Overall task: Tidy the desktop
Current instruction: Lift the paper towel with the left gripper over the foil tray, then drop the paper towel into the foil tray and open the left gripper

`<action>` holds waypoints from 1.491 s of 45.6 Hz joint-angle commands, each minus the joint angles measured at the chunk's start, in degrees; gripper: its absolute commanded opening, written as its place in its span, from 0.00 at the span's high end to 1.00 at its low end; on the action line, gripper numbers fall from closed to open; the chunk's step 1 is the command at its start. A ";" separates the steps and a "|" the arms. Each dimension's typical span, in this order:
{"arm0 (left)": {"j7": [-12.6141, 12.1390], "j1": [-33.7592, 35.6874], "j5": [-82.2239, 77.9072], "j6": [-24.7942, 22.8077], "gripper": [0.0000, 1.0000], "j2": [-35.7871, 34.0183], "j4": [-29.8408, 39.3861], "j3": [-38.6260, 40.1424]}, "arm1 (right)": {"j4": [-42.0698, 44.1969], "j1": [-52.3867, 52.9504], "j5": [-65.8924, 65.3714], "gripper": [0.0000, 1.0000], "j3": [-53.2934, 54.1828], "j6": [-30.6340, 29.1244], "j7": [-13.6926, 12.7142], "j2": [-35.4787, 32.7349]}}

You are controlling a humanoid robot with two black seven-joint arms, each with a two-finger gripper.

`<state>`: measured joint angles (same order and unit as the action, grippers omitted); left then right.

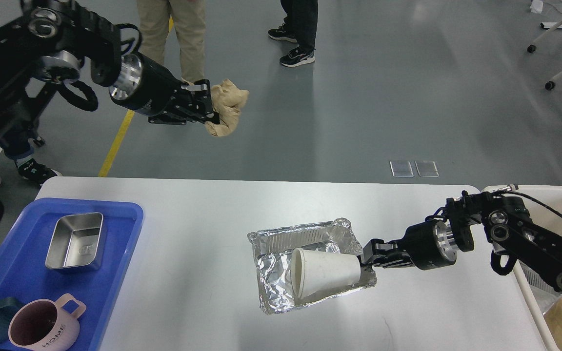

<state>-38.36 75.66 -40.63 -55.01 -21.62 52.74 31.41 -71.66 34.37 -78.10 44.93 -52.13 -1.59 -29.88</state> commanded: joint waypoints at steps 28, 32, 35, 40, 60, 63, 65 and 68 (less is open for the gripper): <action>-2.59 1.33 0.02 0.01 0.98 14.76 -1.85 -3.02 | 0.38 0.00 10.77 1.00 0.25 -2.87 -0.08 5.27; -2.86 1.33 0.02 0.01 0.98 15.12 -1.94 -3.02 | 1.08 -0.61 11.39 1.00 0.25 -2.87 -0.43 5.71; -2.86 1.33 0.02 0.01 0.98 15.12 -1.94 -2.93 | 1.43 -0.79 11.83 1.00 0.60 -2.87 -0.43 5.80; -3.21 1.42 0.28 0.01 0.98 16.34 -1.77 -2.84 | 3.53 -1.23 11.84 1.00 0.60 -2.87 -0.43 5.89; -5.67 1.95 2.57 0.01 0.98 18.98 -1.77 -6.36 | 7.93 -1.05 11.83 1.00 0.69 -2.87 -0.70 5.71; -5.67 1.94 2.66 0.01 0.98 19.51 -1.24 -6.45 | 8.11 -0.79 11.83 1.00 0.86 -2.87 -0.70 5.45; -5.67 2.03 2.74 0.01 0.97 20.30 -1.24 -6.45 | 8.81 -0.70 11.83 1.00 0.86 -2.87 -0.70 5.36; -5.67 2.21 3.27 0.01 0.98 20.74 -1.24 -6.54 | 10.74 -0.44 11.92 1.00 0.95 -2.87 -0.70 5.36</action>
<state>-44.01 77.63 -37.93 -55.00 -1.90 51.38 25.07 -63.24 33.58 -66.31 45.76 -55.00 -2.28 -24.39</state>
